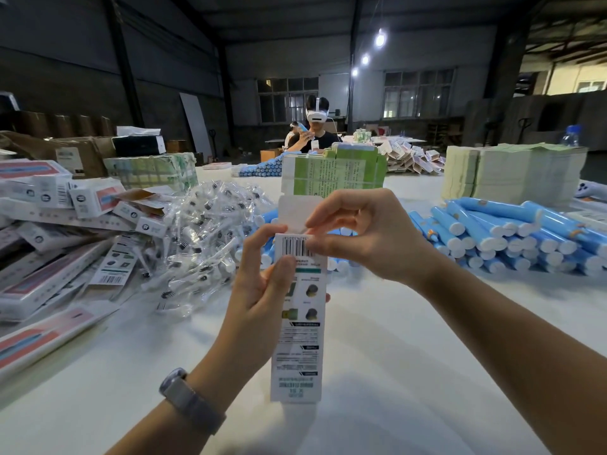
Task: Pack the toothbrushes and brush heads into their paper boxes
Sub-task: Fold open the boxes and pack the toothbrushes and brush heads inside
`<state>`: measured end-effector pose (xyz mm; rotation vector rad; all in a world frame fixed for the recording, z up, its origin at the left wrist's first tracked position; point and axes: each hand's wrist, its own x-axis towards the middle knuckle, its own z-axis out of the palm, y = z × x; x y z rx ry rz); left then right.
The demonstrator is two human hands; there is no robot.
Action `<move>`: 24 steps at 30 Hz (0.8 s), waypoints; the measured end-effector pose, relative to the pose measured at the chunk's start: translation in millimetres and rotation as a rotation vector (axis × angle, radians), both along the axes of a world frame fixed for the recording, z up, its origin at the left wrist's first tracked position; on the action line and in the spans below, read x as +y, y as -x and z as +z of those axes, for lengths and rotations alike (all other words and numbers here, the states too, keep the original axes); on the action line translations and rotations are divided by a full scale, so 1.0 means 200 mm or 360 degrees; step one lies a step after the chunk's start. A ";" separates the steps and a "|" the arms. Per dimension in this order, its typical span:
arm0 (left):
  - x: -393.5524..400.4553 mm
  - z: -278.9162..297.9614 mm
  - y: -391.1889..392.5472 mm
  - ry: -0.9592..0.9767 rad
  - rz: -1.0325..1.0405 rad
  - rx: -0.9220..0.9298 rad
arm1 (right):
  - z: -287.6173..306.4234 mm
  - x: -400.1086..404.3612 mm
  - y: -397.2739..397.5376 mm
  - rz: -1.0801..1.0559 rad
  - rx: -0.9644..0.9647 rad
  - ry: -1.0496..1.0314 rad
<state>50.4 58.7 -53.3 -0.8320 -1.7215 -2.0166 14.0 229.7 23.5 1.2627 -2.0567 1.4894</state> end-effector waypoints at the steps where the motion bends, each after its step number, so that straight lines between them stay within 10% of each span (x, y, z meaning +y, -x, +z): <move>1: 0.00 0.00 0.00 0.0008 -0.0001 -0.0007 | 0.01 0.01 0.00 0.0000 0.0014 -0.0010; 24: 0.02 -0.02 0.01 0.0072 0.0102 0.0123 | 0.03 -0.05 -0.07 0.0021 0.0130 0.0034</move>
